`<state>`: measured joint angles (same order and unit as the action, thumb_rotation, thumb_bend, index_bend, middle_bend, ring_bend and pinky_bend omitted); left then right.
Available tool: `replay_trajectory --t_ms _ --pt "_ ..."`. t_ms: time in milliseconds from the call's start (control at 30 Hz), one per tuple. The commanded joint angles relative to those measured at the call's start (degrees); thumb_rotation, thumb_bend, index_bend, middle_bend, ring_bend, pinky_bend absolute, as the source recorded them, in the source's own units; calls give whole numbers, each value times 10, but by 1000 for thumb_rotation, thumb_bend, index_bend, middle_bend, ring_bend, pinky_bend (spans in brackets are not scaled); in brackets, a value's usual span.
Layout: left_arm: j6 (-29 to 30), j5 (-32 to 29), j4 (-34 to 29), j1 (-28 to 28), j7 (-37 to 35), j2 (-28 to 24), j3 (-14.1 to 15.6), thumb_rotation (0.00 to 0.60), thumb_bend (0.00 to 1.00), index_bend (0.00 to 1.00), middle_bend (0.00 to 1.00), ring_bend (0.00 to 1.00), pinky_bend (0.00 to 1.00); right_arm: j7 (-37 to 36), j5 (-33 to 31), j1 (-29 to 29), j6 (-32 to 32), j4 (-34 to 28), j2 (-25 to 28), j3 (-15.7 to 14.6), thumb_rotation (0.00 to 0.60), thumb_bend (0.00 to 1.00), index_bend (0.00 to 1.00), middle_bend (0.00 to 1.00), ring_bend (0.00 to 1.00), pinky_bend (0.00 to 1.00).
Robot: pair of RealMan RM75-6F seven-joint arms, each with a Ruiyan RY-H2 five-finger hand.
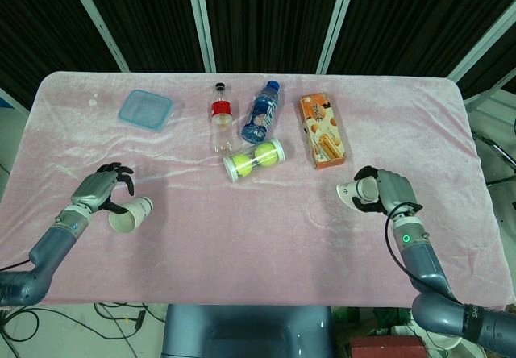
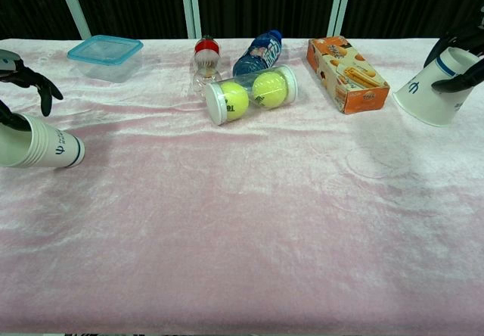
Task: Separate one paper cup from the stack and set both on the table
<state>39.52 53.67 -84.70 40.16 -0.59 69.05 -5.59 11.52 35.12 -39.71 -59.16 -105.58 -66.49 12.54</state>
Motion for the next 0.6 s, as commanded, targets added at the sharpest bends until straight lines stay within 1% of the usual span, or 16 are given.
replay_trajectory --t_ms 33,233,333,467,567,600 --pt "3 -6 1 2 6 1 -1 600 246 491 149 0 0 2 -3 0 2 1 2 2 600 770 873 730 863 862" --pt "14 -20 3 6 25 -1 -5 600 192 476 141 0 0 9 -13 -3 5 2 4 6 600 770 872 730 863 861" --pt "22 -31 9 10 32 3 -11 600 190 455 141 0 0 9 -18 -4 7 4 4 8 600 771 872 730 863 860" --pt "30 -49 23 20 60 13 -13 600 190 454 141 0 0 7 -20 -3 9 10 2 9 600 770 872 730 863 860" --pt "35 -59 28 26 77 21 -14 600 190 453 141 0 0 15 -4 -1 -1 19 -5 4 600 771 872 729 863 857" --pt "35 -60 24 27 79 22 -15 600 190 453 141 0 0 26 15 0 -11 24 -11 -5 600 770 872 728 863 851"
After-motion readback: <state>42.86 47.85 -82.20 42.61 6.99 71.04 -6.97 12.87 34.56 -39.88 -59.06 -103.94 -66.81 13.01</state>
